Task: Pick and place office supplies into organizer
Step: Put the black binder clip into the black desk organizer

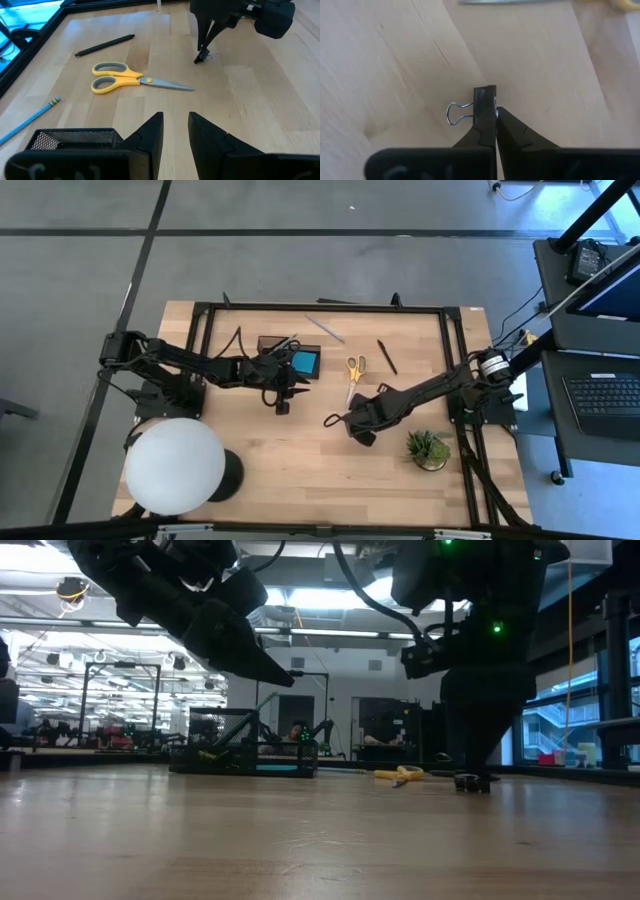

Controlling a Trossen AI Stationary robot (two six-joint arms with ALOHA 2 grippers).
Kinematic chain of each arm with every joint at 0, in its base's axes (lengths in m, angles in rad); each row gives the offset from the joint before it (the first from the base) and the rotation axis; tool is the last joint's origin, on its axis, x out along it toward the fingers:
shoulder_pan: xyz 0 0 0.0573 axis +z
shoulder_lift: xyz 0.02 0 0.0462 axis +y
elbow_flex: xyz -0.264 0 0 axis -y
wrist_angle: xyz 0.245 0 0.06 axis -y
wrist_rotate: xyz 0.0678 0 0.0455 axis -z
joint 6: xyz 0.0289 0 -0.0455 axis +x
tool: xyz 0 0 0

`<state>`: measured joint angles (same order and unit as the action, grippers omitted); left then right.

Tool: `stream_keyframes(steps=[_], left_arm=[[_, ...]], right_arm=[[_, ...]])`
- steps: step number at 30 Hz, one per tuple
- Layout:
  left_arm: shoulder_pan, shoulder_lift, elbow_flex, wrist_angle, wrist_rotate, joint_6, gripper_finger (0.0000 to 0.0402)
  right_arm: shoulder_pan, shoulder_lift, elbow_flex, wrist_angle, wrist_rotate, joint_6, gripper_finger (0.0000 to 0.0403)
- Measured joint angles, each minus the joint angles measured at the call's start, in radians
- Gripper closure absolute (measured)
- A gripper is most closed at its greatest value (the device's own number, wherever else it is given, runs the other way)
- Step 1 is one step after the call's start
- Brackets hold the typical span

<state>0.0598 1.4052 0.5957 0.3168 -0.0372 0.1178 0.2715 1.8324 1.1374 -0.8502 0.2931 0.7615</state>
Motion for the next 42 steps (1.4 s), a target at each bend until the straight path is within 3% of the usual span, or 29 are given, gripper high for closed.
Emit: stream_keyframes(steps=[11, 17, 21, 31, 35, 42], left_arm=[[0.000, -0.004, 0.000, -0.027, -0.015, 0.039, 0.0315], [0.000, -0.079, 0.000, -0.188, -0.151, 0.014, 0.0315], [0.000, -0.126, 0.000, -0.261, -0.154, -0.039, 0.0315], [-0.008, -0.140, 0.000, -0.438, -0.151, -0.055, 0.0315], [-0.008, -0.140, 0.000, -0.550, -0.208, -0.080, 0.0315], [-0.008, -0.149, 0.000, -0.611, -0.269, -0.105, 0.0315]], right_arm=[[-0.068, 0.000, 0.128, 0.051, 0.047, -0.276, 0.0399], [-0.141, 0.000, 0.149, 0.299, 0.053, -0.559, 0.0399], [-0.202, 0.000, 0.149, 0.430, 0.052, -0.684, 0.0399], [-0.309, 0.000, 0.149, 0.666, -0.164, -0.920, 0.0400], [-0.357, 0.007, 0.150, 0.772, -0.245, -0.970, 0.0400], [-0.419, 0.095, 0.150, 1.008, -0.298, -1.000, 0.0400]])
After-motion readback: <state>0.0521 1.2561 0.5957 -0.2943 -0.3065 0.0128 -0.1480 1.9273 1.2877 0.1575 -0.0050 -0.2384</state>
